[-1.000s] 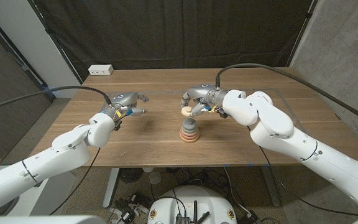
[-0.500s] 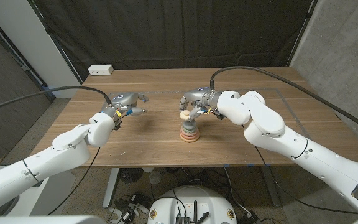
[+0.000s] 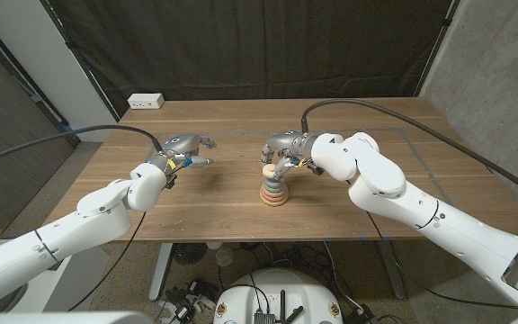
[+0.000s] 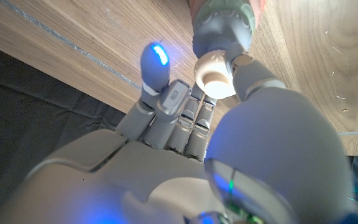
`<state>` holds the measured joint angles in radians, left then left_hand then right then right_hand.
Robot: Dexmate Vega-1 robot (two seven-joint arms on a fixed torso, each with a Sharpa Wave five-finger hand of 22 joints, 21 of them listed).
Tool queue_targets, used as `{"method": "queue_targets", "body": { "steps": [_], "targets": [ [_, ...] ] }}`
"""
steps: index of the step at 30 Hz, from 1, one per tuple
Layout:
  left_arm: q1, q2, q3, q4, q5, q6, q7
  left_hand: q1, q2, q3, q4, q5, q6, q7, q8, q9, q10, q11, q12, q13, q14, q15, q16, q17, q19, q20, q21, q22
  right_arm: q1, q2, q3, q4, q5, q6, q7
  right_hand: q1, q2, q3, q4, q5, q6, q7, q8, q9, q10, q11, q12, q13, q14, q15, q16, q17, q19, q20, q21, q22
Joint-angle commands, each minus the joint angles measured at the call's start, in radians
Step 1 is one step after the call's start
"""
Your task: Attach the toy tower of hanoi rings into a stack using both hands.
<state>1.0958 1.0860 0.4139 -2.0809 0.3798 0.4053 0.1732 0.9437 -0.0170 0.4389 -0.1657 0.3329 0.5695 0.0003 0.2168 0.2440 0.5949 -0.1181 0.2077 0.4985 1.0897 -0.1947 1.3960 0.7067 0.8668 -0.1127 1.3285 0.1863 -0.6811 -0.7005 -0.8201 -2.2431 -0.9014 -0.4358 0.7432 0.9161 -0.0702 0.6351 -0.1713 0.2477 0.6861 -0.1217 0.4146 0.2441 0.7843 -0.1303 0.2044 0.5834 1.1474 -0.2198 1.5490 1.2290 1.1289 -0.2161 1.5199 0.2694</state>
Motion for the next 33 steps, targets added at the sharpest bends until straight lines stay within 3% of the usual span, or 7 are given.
{"method": "queue_targets", "body": {
  "steps": [1, 14, 33],
  "targets": [
    [-0.010, -0.006, 0.009, 0.012, -0.002, -0.011, -0.006, 0.008, 0.004, 0.008, 0.001, 0.003, 0.010, -0.001, 0.001, 0.004, 0.010, 0.000, 0.000, 0.001, 0.010, -0.023, 0.006, 0.005, 0.004, -0.093, 0.004, -0.001, 0.012, 0.013, -0.015, 0.031, -0.014, 0.005, 0.020, 0.037, 0.059, 0.002, 0.007, 0.008, 0.010, 0.000, 0.004, 0.002, 0.056, -0.044, 0.004, 0.068, -0.001, 0.003, -0.002, 0.004, 0.003, -0.006, -0.002, -0.001],
    [-0.014, -0.011, 0.014, 0.028, -0.007, -0.024, -0.005, 0.012, 0.005, 0.012, 0.000, 0.002, 0.012, -0.001, 0.001, 0.005, 0.011, -0.001, -0.001, 0.001, 0.002, -0.022, -0.002, -0.001, 0.002, -0.094, 0.005, -0.001, 0.015, 0.013, -0.028, 0.052, -0.048, 0.000, 0.051, 0.034, 0.063, 0.001, 0.008, 0.013, 0.013, 0.001, 0.005, 0.002, 0.058, -0.044, 0.003, 0.070, -0.003, 0.003, -0.002, 0.004, 0.002, -0.006, -0.003, -0.001],
    [-0.037, -0.018, 0.026, 0.040, 0.000, -0.034, -0.019, 0.014, 0.003, 0.014, 0.000, 0.001, 0.014, -0.003, 0.000, 0.006, 0.015, -0.003, 0.001, 0.008, 0.010, -0.023, 0.007, 0.008, 0.001, -0.093, 0.008, -0.001, -0.014, 0.006, -0.001, 0.044, -0.033, -0.006, 0.033, 0.031, 0.066, -0.001, 0.007, 0.020, 0.016, -0.001, 0.004, 0.002, 0.061, -0.042, 0.000, 0.071, -0.006, 0.003, -0.002, 0.004, 0.000, -0.006, -0.004, -0.002]
  ]
}}
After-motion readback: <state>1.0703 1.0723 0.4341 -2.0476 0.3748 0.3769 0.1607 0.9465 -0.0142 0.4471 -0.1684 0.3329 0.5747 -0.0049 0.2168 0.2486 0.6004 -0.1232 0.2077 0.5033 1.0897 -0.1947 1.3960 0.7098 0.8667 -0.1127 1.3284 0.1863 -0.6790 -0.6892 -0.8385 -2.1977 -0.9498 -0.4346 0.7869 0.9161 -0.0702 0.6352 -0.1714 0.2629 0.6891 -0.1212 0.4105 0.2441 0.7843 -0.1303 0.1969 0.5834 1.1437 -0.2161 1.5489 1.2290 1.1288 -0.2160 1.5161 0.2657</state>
